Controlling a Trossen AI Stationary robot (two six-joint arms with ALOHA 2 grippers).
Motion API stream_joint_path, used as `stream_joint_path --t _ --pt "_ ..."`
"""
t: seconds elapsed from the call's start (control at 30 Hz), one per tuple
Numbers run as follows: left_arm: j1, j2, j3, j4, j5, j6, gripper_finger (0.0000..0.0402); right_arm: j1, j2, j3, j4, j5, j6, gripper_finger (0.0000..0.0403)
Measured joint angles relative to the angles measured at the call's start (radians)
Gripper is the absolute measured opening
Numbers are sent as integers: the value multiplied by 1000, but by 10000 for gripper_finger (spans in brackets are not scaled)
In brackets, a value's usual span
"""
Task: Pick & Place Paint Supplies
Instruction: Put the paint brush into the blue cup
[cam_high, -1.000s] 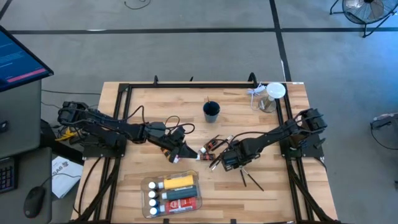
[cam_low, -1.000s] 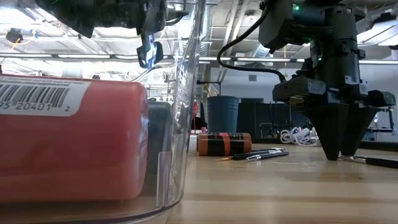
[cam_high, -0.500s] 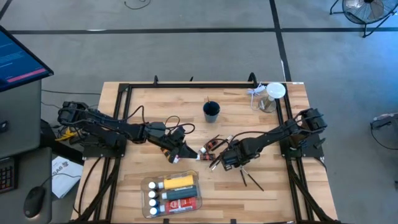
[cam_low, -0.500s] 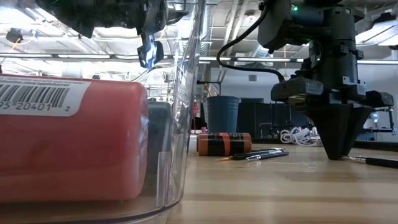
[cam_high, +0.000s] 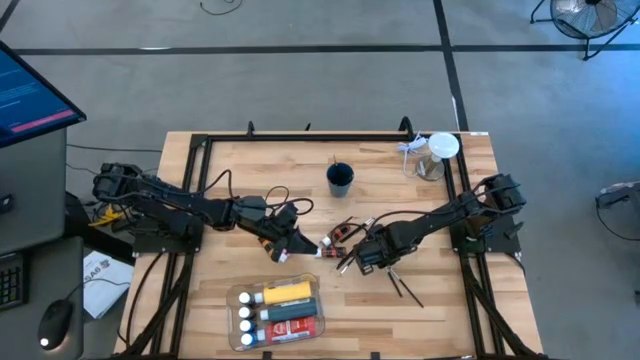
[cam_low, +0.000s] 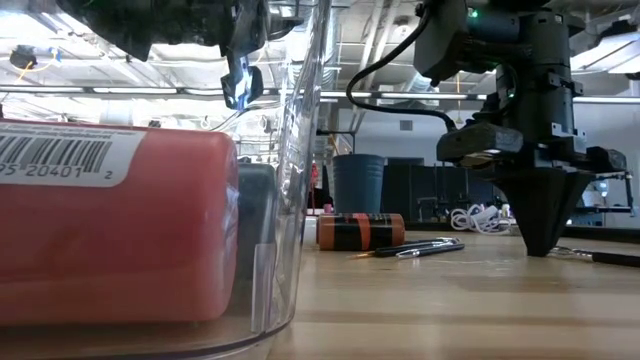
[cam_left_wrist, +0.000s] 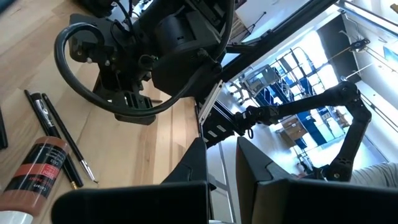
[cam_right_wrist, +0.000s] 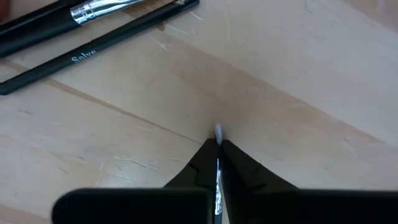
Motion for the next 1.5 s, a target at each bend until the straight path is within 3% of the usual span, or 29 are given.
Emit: stream_joint_path --t 0.23,0.37,0.47,0.57,0.7,0.87,1.0,1.1,1.23,1.5 --pt "0 0 0 0 0 0 2 -21 -85 46 8 55 -44 2" --pt "0 0 0 0 0 6 2 -62 -184 95 3 182 -107 1" --pt "0 0 0 0 1 7 2 -105 -272 142 4 334 -182 1" --pt "0 0 0 0 1 7 2 -157 -347 185 33 494 -331 1" --pt "0 0 0 0 1 6 2 -238 -430 200 230 629 -646 1" --pt "0 0 0 0 1 5 2 -358 -438 200 469 635 -996 0" --pt "0 0 0 0 1 -1 2 -446 -373 200 556 610 -1100 0" --pt "0 0 0 -1 1 -20 2 -494 -300 199 687 507 -1188 0" --pt "0 0 0 -1 1 -30 2 -528 -201 199 816 409 -1206 0" --pt "0 0 0 -1 -1 -49 2 -497 -141 198 813 435 -1200 0"
